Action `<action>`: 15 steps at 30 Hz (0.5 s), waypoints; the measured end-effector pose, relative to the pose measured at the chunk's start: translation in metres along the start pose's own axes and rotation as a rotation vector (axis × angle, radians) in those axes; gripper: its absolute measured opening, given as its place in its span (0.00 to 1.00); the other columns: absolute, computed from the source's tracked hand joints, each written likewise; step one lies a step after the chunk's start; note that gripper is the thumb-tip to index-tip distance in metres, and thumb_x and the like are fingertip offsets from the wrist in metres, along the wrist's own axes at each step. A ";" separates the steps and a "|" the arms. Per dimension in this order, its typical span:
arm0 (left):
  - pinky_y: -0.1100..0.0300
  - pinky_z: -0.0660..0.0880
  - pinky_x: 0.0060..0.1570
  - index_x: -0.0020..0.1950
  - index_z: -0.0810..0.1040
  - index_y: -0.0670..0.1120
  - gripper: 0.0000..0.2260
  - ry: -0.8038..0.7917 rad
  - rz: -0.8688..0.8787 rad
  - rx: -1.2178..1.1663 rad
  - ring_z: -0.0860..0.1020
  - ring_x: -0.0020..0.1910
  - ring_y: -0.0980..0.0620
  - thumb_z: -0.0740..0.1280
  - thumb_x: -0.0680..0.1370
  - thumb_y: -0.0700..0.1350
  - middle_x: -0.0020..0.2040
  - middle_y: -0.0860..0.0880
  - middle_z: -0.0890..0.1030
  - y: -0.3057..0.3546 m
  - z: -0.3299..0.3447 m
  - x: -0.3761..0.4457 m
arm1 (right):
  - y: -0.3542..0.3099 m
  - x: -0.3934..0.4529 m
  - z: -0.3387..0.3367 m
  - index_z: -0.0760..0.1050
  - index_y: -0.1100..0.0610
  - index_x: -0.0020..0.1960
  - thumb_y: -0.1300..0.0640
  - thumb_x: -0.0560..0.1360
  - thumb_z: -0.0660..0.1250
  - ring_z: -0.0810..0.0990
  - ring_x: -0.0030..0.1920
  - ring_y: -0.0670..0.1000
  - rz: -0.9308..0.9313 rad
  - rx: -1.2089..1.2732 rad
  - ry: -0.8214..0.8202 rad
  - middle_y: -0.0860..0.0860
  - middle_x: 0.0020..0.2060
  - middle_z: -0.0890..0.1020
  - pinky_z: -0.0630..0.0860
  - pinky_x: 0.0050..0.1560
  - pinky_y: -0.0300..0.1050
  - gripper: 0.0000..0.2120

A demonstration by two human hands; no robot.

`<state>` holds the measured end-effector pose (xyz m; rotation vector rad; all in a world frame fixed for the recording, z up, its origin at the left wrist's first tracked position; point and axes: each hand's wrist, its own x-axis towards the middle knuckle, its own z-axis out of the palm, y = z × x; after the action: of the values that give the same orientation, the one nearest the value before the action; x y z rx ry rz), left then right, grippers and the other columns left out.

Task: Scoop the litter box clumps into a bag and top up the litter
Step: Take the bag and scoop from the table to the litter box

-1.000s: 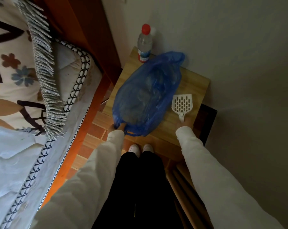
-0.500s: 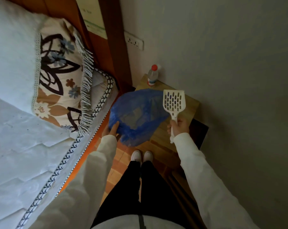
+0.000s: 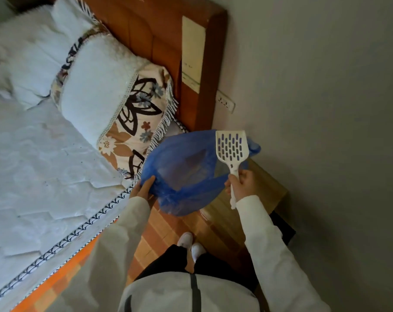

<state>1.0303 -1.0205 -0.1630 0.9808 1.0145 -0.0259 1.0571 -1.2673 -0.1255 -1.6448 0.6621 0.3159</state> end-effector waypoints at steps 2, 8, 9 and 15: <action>0.44 0.72 0.59 0.68 0.70 0.38 0.21 0.026 0.024 -0.071 0.75 0.61 0.38 0.67 0.76 0.40 0.62 0.36 0.76 -0.002 -0.012 -0.008 | -0.005 -0.005 0.003 0.67 0.61 0.61 0.60 0.79 0.62 0.75 0.32 0.49 -0.029 -0.028 -0.050 0.56 0.39 0.79 0.73 0.33 0.39 0.13; 0.52 0.78 0.47 0.62 0.73 0.39 0.13 0.086 0.095 -0.268 0.79 0.52 0.43 0.64 0.78 0.38 0.49 0.43 0.83 -0.010 -0.053 -0.037 | -0.012 -0.019 0.021 0.68 0.58 0.56 0.58 0.79 0.62 0.76 0.31 0.47 -0.117 -0.154 -0.192 0.52 0.37 0.80 0.72 0.28 0.35 0.08; 0.56 0.79 0.41 0.59 0.74 0.40 0.10 0.084 0.114 -0.290 0.82 0.45 0.47 0.64 0.78 0.38 0.42 0.47 0.84 -0.013 -0.061 -0.042 | -0.013 -0.022 0.026 0.69 0.58 0.54 0.59 0.79 0.62 0.76 0.28 0.45 -0.145 -0.166 -0.207 0.51 0.34 0.80 0.72 0.26 0.34 0.05; 0.63 0.77 0.30 0.49 0.76 0.45 0.05 0.145 0.204 -0.459 0.82 0.32 0.56 0.61 0.79 0.39 0.32 0.52 0.83 -0.031 -0.114 -0.071 | -0.013 -0.041 0.060 0.69 0.63 0.57 0.60 0.79 0.63 0.77 0.29 0.47 -0.227 -0.299 -0.412 0.54 0.36 0.79 0.73 0.29 0.37 0.09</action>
<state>0.8972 -0.9875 -0.1510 0.6648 0.9890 0.4356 1.0416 -1.1989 -0.1033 -1.8439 0.1181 0.5897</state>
